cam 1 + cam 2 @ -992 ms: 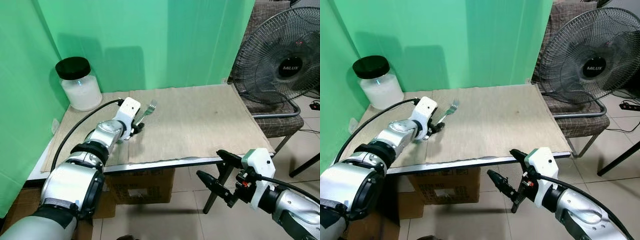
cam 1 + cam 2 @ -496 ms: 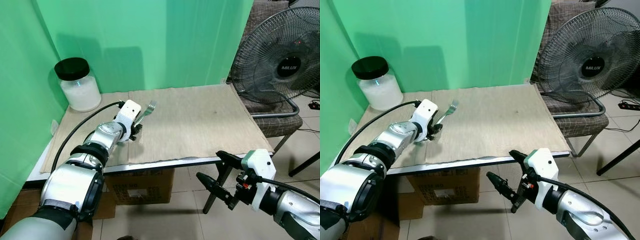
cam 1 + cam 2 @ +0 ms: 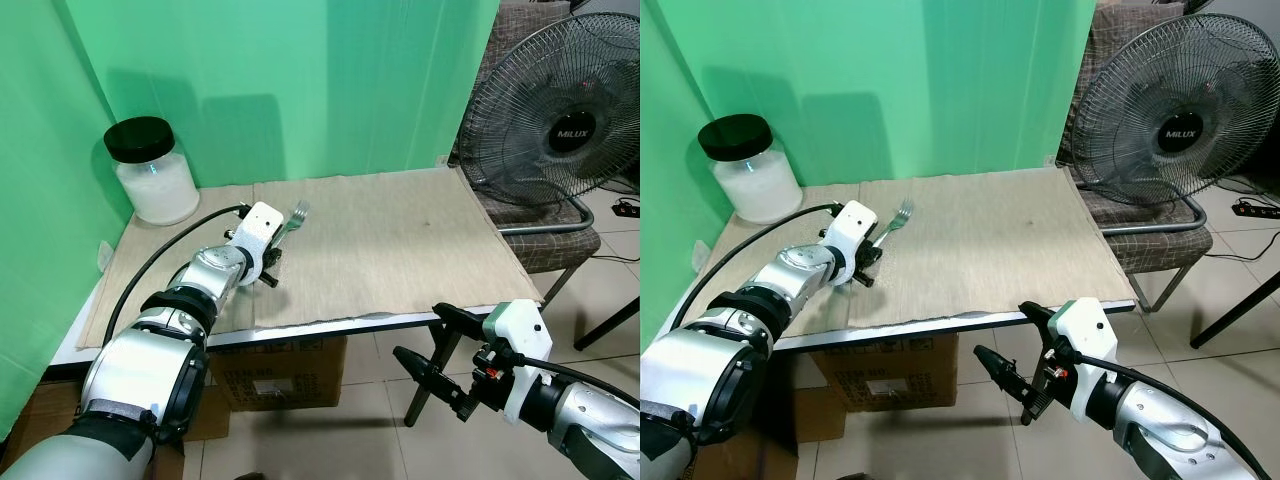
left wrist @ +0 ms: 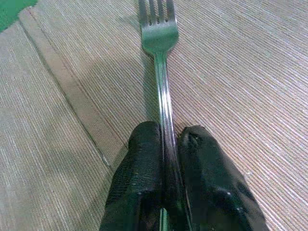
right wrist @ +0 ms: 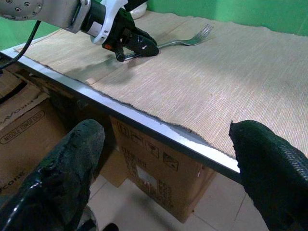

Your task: Setting the table

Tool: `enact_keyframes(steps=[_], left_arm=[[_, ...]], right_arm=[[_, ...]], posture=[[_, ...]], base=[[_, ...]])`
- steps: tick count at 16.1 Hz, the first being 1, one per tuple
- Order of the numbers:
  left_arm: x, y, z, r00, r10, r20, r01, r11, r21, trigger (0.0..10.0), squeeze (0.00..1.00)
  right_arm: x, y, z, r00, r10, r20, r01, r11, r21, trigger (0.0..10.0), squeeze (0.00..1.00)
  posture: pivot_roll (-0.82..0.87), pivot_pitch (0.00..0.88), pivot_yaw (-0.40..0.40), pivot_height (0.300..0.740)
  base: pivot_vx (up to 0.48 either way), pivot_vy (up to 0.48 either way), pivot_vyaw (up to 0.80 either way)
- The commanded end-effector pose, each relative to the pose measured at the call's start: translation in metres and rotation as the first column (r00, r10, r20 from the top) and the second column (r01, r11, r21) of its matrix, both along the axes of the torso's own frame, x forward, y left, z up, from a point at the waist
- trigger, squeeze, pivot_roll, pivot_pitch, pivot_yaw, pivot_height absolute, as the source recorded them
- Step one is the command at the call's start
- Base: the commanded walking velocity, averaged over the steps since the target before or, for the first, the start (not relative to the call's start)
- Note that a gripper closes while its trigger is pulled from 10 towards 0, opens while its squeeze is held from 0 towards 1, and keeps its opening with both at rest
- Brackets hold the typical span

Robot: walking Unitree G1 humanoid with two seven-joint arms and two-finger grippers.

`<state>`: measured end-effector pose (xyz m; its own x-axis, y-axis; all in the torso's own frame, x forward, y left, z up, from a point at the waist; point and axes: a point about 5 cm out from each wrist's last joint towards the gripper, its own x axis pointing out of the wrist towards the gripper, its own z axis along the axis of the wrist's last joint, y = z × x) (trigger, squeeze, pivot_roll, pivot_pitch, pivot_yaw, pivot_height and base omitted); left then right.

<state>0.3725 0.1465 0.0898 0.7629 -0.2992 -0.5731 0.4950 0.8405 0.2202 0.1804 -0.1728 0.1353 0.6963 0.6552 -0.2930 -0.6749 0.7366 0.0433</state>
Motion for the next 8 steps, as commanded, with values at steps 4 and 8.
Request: enact_keyframes(steps=[4, 8], left_arm=[[-0.0067, 0.0046, -0.0109, 0.999, -0.002, -0.050, 0.003, 1.000, 0.025, 0.0, 0.00], [-0.0073, 0.0053, -0.0118, 0.999, 0.004, -0.051, -0.003, 1.000, 0.013, 0.0, 0.00]], right_arm=[[-0.0001, -0.0003, 0.0056, 1.000, 0.010, 0.023, -0.010, 1.000, -0.013, 10.0, 0.00], [0.0003, 0.0001, 0.0055, 1.000, 0.011, 0.024, -0.010, 1.000, -0.015, 10.0, 0.00]], posture=[[-0.22, 0.000, 0.052, 0.740], [-0.22, 0.000, 0.052, 0.740]], base=[[0.000, 0.000, 0.00], [0.000, 0.000, 0.00]])
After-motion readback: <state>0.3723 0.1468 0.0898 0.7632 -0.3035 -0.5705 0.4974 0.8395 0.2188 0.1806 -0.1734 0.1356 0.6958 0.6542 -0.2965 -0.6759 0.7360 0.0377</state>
